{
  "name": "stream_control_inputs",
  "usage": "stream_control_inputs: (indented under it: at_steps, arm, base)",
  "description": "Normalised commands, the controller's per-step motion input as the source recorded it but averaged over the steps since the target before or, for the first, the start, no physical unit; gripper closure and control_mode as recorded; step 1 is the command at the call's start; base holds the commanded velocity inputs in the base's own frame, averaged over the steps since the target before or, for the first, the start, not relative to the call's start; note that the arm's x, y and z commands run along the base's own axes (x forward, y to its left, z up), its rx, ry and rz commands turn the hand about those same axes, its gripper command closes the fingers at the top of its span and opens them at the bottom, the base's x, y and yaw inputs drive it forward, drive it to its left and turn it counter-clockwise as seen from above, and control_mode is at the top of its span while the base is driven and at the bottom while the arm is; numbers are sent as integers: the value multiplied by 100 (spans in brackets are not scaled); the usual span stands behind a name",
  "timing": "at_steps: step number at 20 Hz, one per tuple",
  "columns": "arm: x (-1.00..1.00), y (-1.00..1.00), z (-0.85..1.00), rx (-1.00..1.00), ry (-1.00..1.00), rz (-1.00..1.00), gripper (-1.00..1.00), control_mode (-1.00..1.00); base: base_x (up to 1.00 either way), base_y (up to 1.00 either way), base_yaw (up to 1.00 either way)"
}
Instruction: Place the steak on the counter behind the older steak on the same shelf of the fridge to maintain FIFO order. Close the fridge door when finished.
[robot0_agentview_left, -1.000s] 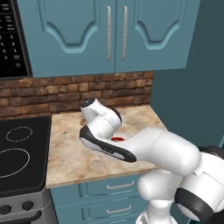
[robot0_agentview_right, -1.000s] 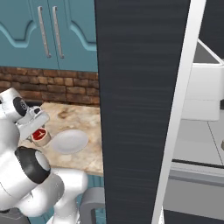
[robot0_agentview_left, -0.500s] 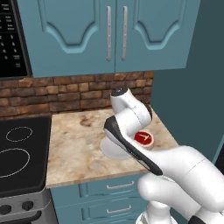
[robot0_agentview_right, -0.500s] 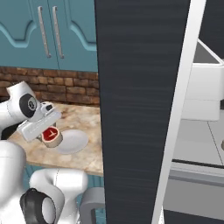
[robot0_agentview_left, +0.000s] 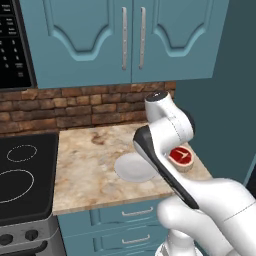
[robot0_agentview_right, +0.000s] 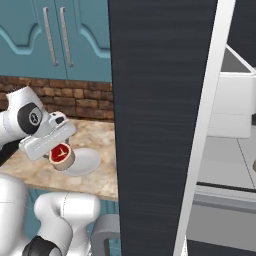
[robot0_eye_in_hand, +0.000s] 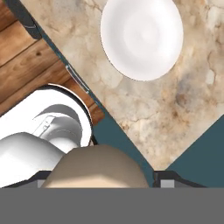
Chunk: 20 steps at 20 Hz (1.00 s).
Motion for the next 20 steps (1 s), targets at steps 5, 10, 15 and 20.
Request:
stream_control_inputs:
  at_steps: [5, 10, 15, 20]
  arm:
    - [0, 0, 0, 0, 0, 0, 100, -100]
    - [-7, 1, -3, 0, 0, -7, 100, 100]
    - [0, 0, 0, 0, 0, 0, 100, 100]
    - [0, 0, 0, 0, 0, 0, 100, 100]
  base:
    - [0, 0, 0]
    - [-19, 14, -12]
    - [-68, 62, -48]
    - [-60, 67, -69]
